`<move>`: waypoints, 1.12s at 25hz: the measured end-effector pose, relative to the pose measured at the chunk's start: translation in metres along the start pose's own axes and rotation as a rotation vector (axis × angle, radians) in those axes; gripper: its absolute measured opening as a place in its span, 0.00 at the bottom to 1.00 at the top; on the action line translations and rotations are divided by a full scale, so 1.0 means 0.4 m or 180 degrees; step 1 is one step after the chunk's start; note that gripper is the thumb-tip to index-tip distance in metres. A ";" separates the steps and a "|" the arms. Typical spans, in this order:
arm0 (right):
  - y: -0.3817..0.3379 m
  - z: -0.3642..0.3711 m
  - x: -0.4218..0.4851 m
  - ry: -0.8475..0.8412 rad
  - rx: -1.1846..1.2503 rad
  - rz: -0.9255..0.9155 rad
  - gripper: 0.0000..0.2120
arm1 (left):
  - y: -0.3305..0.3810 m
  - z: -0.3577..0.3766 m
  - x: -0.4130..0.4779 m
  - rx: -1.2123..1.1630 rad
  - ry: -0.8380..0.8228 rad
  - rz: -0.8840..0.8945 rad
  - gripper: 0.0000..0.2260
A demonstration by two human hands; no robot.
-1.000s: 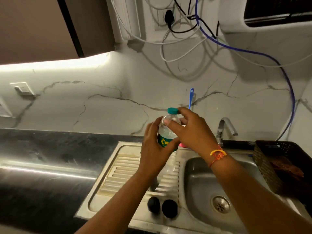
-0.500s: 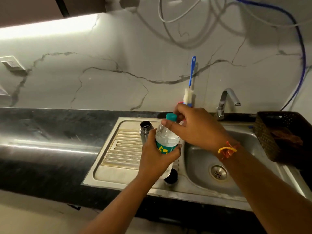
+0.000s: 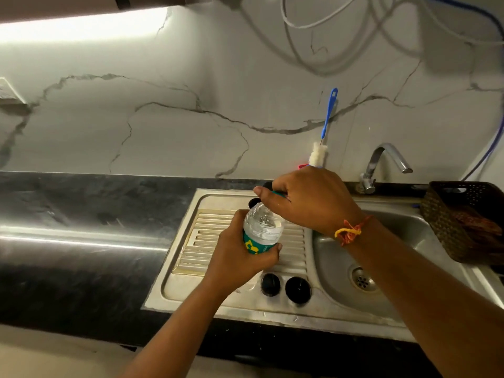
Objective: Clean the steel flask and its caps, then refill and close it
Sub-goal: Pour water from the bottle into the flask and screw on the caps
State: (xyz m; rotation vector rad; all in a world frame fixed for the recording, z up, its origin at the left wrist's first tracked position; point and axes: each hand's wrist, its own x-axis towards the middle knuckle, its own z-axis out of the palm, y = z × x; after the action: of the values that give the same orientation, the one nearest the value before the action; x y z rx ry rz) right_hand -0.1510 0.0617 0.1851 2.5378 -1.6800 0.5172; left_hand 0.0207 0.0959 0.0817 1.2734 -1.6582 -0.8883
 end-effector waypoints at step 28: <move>0.033 0.155 0.067 0.0476 0.2461 0.0752 0.14 | -0.164 -0.160 0.165 0.0102 -0.0889 -0.0165 0.27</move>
State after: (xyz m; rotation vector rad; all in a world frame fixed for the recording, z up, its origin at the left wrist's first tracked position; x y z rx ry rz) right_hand -0.1382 0.0185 0.1330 2.6243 -2.0119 1.6030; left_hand 0.0956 0.0141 0.0608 1.2630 -1.8681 -1.1161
